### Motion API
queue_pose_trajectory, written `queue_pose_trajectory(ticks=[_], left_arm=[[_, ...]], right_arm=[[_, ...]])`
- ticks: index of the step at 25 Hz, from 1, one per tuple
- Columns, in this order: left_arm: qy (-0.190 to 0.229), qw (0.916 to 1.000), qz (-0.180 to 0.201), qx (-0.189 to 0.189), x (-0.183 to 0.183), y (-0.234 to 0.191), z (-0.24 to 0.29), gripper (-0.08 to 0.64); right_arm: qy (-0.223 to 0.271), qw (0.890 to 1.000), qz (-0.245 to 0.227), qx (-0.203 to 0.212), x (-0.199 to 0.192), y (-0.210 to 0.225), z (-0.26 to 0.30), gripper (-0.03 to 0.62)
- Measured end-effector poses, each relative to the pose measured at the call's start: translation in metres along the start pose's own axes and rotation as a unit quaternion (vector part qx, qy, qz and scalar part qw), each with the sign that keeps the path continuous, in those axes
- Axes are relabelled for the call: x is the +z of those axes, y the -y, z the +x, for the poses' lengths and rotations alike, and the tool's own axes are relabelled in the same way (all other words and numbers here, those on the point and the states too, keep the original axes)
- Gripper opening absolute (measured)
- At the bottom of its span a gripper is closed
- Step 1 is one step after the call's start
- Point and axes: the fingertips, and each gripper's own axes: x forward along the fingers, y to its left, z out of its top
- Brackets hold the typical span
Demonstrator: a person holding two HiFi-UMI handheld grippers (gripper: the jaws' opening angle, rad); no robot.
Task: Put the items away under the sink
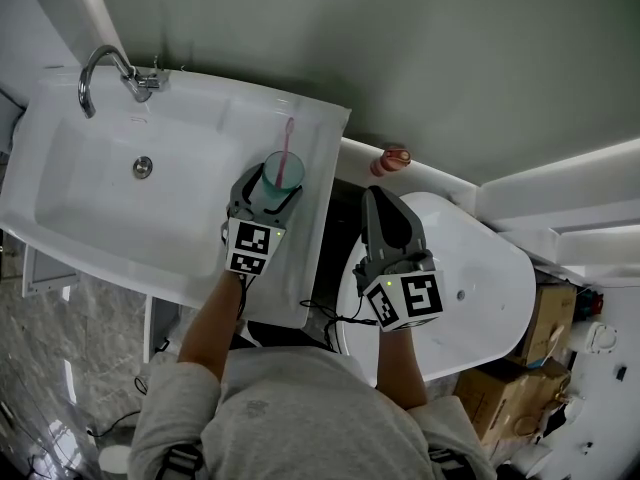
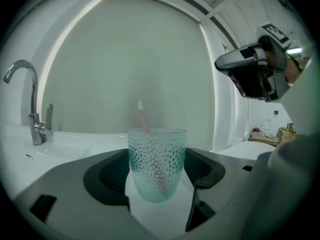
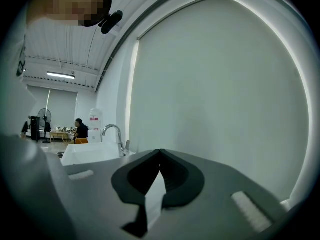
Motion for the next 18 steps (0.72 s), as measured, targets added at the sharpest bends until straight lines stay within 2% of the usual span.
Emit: queue_pose_trajectory(ticks=[10,18], left_arm=[[0.053,0.9985,0.01,0.004,0.044,-0.004,-0.053,0.342],[0.079,0.996,0.035,0.024,0.074,-0.021,-0.124,0.342]], right_arm=[[0.018,1.0,0.004,0.015,0.013,-0.029,-0.002,0.012],[0.038,0.998,0.008,0.045,0.024,-0.082,-0.004,0.012]])
